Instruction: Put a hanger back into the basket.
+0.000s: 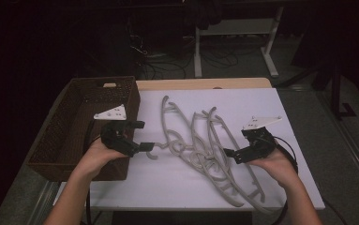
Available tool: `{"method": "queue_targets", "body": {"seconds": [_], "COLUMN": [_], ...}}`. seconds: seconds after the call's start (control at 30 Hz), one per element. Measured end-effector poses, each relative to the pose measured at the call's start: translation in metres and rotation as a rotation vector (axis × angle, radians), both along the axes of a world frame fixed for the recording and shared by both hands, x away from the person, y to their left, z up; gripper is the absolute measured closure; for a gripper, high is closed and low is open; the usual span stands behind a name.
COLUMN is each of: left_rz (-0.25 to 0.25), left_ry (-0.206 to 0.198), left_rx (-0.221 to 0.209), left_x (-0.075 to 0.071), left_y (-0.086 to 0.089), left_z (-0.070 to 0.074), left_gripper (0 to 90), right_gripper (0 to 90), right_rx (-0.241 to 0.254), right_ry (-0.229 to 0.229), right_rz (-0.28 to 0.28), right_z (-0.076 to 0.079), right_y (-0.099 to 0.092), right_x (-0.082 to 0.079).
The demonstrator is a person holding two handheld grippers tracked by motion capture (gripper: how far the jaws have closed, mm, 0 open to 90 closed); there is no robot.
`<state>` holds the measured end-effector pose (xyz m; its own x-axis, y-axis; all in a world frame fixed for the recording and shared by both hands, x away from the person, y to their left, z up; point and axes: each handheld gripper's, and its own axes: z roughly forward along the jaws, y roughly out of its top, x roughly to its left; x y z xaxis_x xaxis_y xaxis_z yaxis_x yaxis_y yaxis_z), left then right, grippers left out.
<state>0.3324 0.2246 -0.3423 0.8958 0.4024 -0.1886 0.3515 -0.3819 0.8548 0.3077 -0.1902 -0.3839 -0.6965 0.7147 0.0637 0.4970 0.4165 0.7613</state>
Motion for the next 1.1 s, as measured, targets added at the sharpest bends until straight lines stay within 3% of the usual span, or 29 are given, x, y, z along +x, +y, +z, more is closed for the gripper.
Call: {"method": "queue_targets", "body": {"seconds": [0.1,0.23,0.43,0.87,1.1], "left_rz": [0.005,-0.019,-0.054,-0.065,-0.067], "left_ry": [0.004,0.009,0.006,0.021,0.023], "left_rx": [-0.004,-0.002,-0.003,0.013,0.017], "left_x": [-0.002,-0.007,-0.012,-0.017,-0.018], "left_y": [-0.006,-0.023,-0.040,-0.060,-0.064], "left_z": [0.001,0.000,-0.002,-0.033,-0.047], "left_gripper": [0.3,0.3,0.3,0.3,0.3], "right_gripper": [1.7,4.2,8.3,19.2,25.6], "right_rx": [0.005,0.006,0.009,-0.010,-0.016], "right_ry": [0.012,0.035,0.062,0.142,0.153], "right_rz": [0.003,0.031,0.031,0.053,0.061], "right_z": [-0.003,-0.009,-0.017,-0.043,-0.048], "right_y": [0.001,0.004,0.005,0.008,0.008], "right_x": [-0.001,-0.007,-0.011,-0.024,-0.028]}}
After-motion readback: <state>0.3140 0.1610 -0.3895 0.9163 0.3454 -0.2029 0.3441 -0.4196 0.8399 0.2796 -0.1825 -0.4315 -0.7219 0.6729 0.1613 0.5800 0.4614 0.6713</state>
